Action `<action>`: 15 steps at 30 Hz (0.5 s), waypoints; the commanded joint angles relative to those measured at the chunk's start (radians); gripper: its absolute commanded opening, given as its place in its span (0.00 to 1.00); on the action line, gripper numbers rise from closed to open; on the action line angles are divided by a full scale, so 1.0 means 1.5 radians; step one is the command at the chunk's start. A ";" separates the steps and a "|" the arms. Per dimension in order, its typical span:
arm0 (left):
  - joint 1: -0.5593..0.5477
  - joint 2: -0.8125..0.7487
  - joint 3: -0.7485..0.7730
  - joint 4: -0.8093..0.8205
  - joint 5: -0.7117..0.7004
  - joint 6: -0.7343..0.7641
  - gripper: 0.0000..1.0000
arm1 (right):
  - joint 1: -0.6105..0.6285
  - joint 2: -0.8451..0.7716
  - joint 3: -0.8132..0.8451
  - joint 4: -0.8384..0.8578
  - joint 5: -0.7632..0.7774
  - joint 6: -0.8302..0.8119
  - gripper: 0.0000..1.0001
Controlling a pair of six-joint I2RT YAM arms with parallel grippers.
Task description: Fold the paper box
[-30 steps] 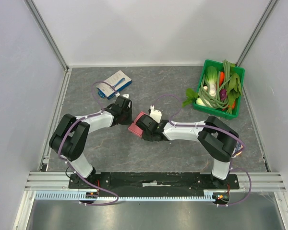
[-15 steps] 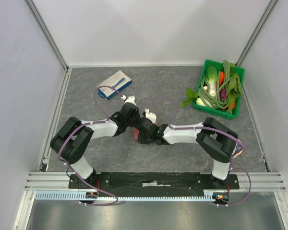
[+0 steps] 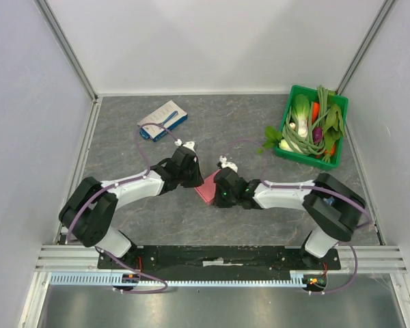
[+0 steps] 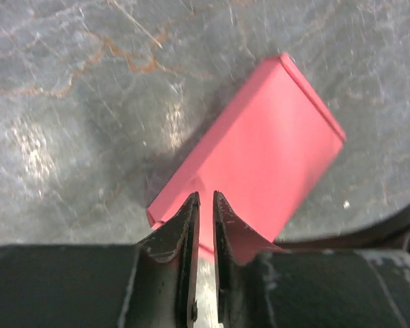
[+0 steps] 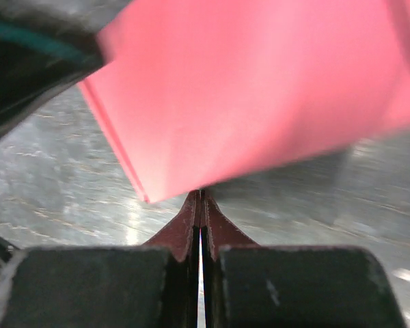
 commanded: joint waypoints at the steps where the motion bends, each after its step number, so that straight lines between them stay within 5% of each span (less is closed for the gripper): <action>1: 0.024 -0.054 0.056 -0.152 0.086 0.057 0.23 | -0.046 -0.108 -0.071 -0.034 0.012 -0.079 0.00; 8: 0.051 0.054 0.147 -0.145 0.101 0.089 0.20 | -0.142 -0.203 -0.097 -0.124 0.027 -0.088 0.02; 15: 0.044 0.170 0.190 -0.109 0.096 0.088 0.13 | -0.172 -0.127 -0.053 -0.138 0.062 -0.076 0.00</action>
